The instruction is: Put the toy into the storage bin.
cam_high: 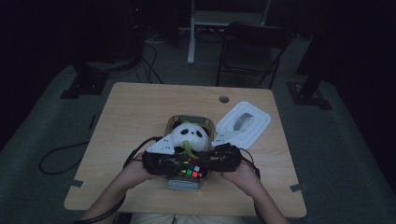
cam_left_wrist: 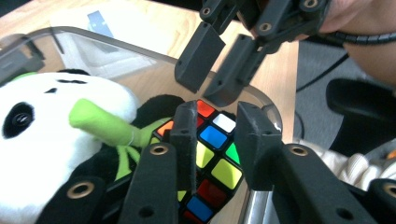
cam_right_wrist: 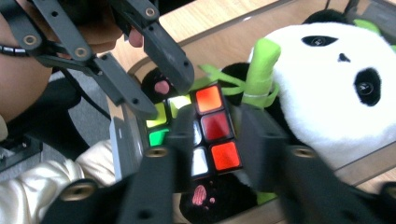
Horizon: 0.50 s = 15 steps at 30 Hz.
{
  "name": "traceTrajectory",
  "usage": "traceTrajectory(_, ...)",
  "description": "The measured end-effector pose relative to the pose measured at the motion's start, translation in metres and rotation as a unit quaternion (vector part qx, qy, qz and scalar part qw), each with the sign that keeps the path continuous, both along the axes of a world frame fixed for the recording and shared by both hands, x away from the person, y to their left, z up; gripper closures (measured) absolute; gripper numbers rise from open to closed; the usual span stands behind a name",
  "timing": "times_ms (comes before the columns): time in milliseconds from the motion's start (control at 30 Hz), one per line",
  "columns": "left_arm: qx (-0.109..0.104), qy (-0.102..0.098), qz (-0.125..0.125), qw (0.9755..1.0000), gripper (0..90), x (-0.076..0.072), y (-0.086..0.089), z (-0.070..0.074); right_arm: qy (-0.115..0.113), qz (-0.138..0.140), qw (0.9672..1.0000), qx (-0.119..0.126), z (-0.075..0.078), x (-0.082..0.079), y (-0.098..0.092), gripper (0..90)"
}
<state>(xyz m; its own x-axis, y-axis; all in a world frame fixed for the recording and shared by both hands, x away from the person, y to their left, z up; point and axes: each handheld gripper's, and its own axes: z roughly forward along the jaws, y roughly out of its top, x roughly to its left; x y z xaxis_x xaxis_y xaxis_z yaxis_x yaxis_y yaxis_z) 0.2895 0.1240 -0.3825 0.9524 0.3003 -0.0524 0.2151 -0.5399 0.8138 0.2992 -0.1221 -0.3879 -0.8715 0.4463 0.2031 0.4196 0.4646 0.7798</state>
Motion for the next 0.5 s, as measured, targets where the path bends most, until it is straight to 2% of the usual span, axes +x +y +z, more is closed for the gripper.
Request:
traceTrajectory(67, -0.008, 0.001, 0.003, 1.0, 65.3, -0.001, 0.004, 0.001, 0.004, -0.006, 0.9999, 0.013, 0.001, 0.001, -0.002, 60.0)
traceTrajectory(200, -0.009, -0.002, 0.022, 0.9997, 58.0, -0.005, 0.009, 0.0, 0.006, -0.013, 0.9996, 0.023, 0.002, 0.003, -0.003, 52.8)
traceTrajectory(233, -0.009, -0.002, 0.026, 0.9996, 56.2, -0.005, 0.01, 0.0, 0.01, -0.012, 0.9996, 0.022, 0.002, 0.004, -0.003, 52.0)
traceTrajectory(300, -0.008, -0.003, 0.032, 0.9995, 54.6, -0.006, 0.013, -0.001, 0.008, -0.013, 0.9999, 0.005, 0.002, 0.004, -0.001, 50.6)
traceTrajectory(367, -0.009, -0.003, 0.034, 0.9994, 54.8, -0.008, 0.015, -0.002, 0.002, -0.018, 0.9998, 0.006, 0.001, 0.003, -0.001, 56.1)
traceTrajectory(500, -0.004, -0.007, 0.033, 0.9994, 66.9, -0.011, 0.015, -0.005, -0.008, -0.021, 0.9997, 0.004, 0.001, 0.001, 0.0, 77.7)
